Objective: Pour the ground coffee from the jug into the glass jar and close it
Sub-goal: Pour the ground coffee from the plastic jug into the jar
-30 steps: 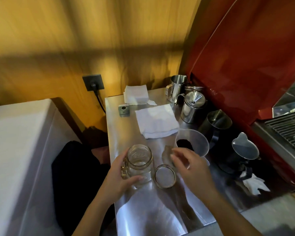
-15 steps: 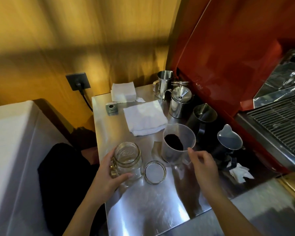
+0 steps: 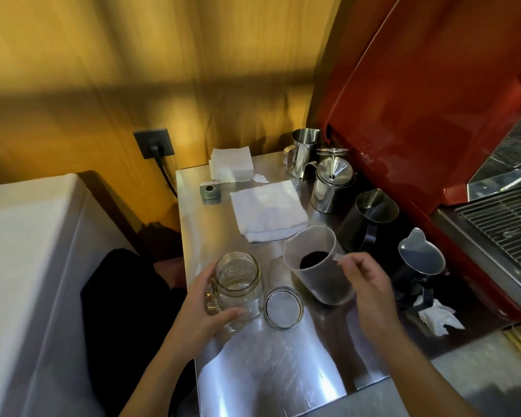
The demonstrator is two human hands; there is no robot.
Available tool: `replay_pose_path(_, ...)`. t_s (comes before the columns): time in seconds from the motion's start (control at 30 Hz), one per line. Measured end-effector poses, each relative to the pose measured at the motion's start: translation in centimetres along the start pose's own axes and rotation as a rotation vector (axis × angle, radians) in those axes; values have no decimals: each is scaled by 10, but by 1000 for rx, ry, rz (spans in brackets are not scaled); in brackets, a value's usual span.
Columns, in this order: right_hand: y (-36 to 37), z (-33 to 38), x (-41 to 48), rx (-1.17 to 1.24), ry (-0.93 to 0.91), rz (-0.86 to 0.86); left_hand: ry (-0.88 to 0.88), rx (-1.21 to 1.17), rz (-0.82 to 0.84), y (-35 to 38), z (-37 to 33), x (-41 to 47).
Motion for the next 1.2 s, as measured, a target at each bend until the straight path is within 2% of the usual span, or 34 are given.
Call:
replay_pose_path(0.13, 6, 23, 9, -97, -94, 19, -25, -3, 12, 2, 9, 1)
replay_pose_path(0.33, 16, 53, 16, -80, -171, 22, -31, 14, 28, 3, 12, 1)
replay_pose_path(0.53, 33, 81, 24, 9, -268, 130, -21, 64, -108, 4, 7, -3)
replay_pose_path(0.63, 43, 92, 27, -48, -315, 155, -83, -35, -132, 7, 13, -4)
replay_pose_path(0.8, 59, 106, 32, -183, -363, 231, -94, -62, -190, 6, 10, -3)
replay_pose_path(1.2, 88, 126, 38, -443, -412, 393, -133, 249, -268, -2, -27, -5)
Point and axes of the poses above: each hand's wrist, its own x-axis towards the middle knuckle, its own y-axis out of the palm, z = x × y, the point moved 6 cm from there along x, towards the middle knuckle, and after that the axes turned 9 degrees about x, right-handed, at the moved point
